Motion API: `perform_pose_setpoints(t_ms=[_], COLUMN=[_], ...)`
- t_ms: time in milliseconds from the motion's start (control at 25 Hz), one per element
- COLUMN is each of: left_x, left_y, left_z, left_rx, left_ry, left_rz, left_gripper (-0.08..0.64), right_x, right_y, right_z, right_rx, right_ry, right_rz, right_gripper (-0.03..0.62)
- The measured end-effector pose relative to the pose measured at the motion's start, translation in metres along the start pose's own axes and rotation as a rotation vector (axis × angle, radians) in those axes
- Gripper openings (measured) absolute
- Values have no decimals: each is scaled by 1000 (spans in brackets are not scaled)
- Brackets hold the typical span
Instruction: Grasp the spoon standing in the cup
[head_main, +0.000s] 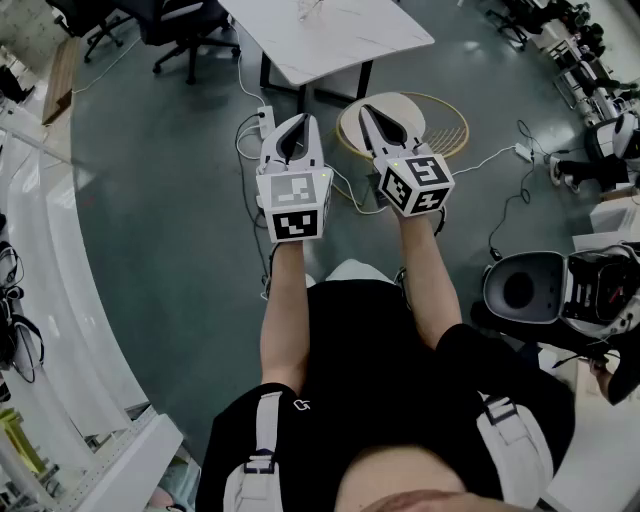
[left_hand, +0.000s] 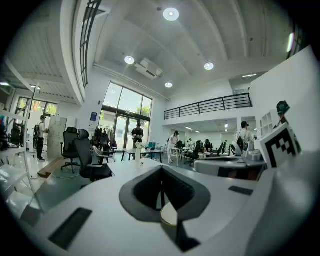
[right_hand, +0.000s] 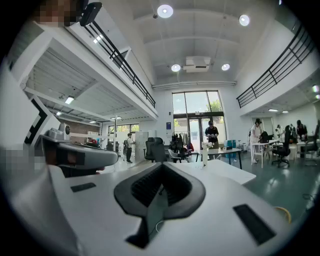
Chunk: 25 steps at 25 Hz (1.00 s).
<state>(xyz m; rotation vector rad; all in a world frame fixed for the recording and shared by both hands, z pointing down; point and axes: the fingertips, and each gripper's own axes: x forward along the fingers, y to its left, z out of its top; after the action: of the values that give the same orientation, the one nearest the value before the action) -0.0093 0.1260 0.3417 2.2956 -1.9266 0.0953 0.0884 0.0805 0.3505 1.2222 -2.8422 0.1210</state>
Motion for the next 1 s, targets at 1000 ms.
perform_pose_setpoints(t_ms=[1000], left_x=[15], left_y=[8], left_z=[16], left_rx=[2], left_ry=[-20], left_rz=[-36], left_gripper=[12], right_x=[6], right_y=[4], right_z=[25], right_rx=[-33], right_ry=[-63], right_rz=[12], right_gripper=[6])
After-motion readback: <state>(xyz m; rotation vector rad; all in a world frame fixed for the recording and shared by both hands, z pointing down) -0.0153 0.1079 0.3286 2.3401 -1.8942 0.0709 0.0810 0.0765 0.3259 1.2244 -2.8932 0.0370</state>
